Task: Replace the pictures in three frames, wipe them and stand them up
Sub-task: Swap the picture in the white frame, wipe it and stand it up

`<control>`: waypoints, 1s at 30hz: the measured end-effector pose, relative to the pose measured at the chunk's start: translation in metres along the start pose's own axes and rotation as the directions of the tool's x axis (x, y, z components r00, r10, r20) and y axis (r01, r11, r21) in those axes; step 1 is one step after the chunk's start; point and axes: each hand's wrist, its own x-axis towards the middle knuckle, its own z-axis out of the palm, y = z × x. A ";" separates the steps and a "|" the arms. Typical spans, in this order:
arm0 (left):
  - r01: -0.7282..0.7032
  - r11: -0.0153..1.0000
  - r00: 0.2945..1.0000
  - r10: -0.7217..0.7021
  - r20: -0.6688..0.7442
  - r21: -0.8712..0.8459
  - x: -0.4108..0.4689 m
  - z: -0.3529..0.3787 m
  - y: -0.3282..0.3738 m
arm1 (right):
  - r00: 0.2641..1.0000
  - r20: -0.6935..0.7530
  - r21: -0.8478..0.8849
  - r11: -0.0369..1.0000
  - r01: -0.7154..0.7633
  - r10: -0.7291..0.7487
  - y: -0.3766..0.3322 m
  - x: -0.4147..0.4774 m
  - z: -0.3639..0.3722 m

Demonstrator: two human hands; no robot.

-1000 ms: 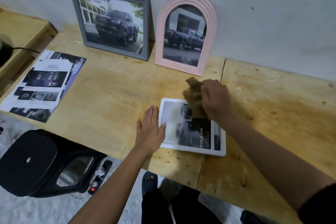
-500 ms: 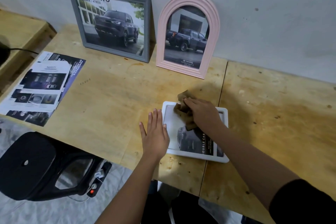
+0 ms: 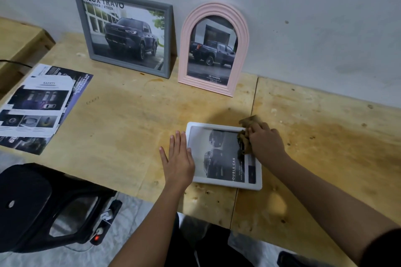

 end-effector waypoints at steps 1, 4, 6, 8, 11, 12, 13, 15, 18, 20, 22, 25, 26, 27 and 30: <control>-0.003 1.000 1.000 0.003 -0.002 -0.009 0.000 0.000 0.000 | 0.999 0.019 -0.005 0.999 -0.032 0.032 0.000 -0.004 -0.001; 0.003 1.000 1.000 -0.003 -0.009 -0.021 -0.001 0.002 0.001 | 0.996 0.082 -0.019 1.000 -0.020 0.021 -0.001 -0.023 -0.003; 0.005 1.000 1.000 -0.005 -0.012 -0.017 0.000 0.002 0.002 | 0.995 0.100 0.028 1.000 -0.002 -0.001 -0.004 -0.041 -0.002; 0.001 1.000 1.000 -0.001 -0.014 -0.012 0.000 0.002 0.002 | 0.997 0.083 0.121 0.992 -0.017 0.007 -0.009 -0.059 0.006; -0.004 1.000 1.000 0.004 -0.014 -0.004 0.000 0.001 0.002 | 0.999 -0.024 0.275 0.961 -0.031 0.039 -0.021 -0.088 0.024; -0.005 1.000 1.000 0.005 -0.013 -0.008 0.000 0.001 0.002 | 0.998 -0.028 0.320 0.947 -0.044 0.055 -0.023 -0.097 0.029; -0.007 1.000 1.000 0.007 -0.015 -0.012 0.000 0.001 0.001 | 0.997 -0.047 0.349 0.936 -0.042 0.062 -0.025 -0.105 0.036; -0.014 1.000 1.000 0.014 -0.016 -0.014 0.001 0.001 0.001 | 0.996 -0.077 0.391 0.920 -0.014 0.048 -0.034 -0.119 0.047; -0.027 1.000 1.000 0.027 -0.012 -0.017 0.001 0.001 -0.002 | 0.996 -0.083 0.564 0.825 0.033 0.017 -0.039 -0.131 0.044; -0.041 0.999 0.999 0.041 -0.002 -0.029 0.002 0.001 -0.004 | 0.989 -0.061 0.698 0.714 -0.056 0.136 -0.027 -0.136 0.030; -0.042 0.998 0.999 0.043 0.015 -0.043 0.004 0.000 -0.006 | 0.956 -0.026 0.769 0.617 -0.168 0.293 -0.005 -0.138 0.017; -0.056 0.997 0.998 0.057 0.022 -0.056 0.003 -0.001 -0.007 | 0.869 -0.134 0.717 0.652 -0.248 0.477 0.033 -0.135 0.012; -0.060 0.996 0.998 0.061 0.026 -0.061 0.003 -0.001 -0.007 | 0.850 -0.152 0.671 0.685 -0.285 0.504 0.043 -0.132 0.018; -0.061 0.996 0.997 0.063 0.033 -0.068 0.003 -0.002 -0.007 | 0.851 -0.119 0.610 0.714 -0.344 0.511 0.050 -0.128 0.028; -0.071 0.990 0.995 0.079 0.058 -0.122 0.001 -0.007 -0.008 | 0.890 0.208 0.429 0.779 -0.457 0.407 0.052 -0.118 0.057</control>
